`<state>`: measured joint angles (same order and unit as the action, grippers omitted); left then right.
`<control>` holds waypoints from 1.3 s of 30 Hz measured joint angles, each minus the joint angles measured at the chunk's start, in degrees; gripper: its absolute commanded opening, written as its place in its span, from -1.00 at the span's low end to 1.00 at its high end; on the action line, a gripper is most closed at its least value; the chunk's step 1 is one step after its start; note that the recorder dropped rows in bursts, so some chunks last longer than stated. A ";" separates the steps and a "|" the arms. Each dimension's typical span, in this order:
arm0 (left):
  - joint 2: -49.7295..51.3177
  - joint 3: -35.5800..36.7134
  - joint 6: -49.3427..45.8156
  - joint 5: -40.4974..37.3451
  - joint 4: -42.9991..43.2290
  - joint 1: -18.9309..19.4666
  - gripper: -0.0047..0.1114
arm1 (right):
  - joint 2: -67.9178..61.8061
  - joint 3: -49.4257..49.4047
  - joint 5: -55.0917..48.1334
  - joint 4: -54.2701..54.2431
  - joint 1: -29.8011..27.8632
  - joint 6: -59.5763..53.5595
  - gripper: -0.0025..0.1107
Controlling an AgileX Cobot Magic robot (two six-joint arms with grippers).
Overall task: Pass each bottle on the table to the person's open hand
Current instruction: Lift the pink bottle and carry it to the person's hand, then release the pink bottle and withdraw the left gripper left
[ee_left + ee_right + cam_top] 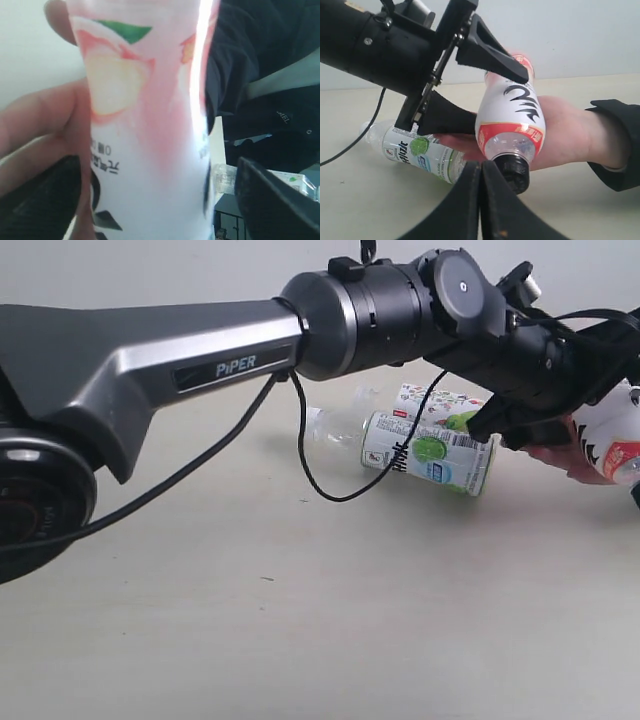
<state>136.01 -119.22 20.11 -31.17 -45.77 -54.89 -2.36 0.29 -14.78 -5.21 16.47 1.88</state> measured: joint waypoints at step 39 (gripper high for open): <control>-25.79 7.26 -33.26 -37.74 14.60 3.51 -0.90 | 0.00 0.00 0.00 0.00 0.00 0.00 -0.96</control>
<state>110.22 -111.97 -13.15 -68.91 -31.17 -51.38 -2.36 0.29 -14.78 -5.21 16.47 1.88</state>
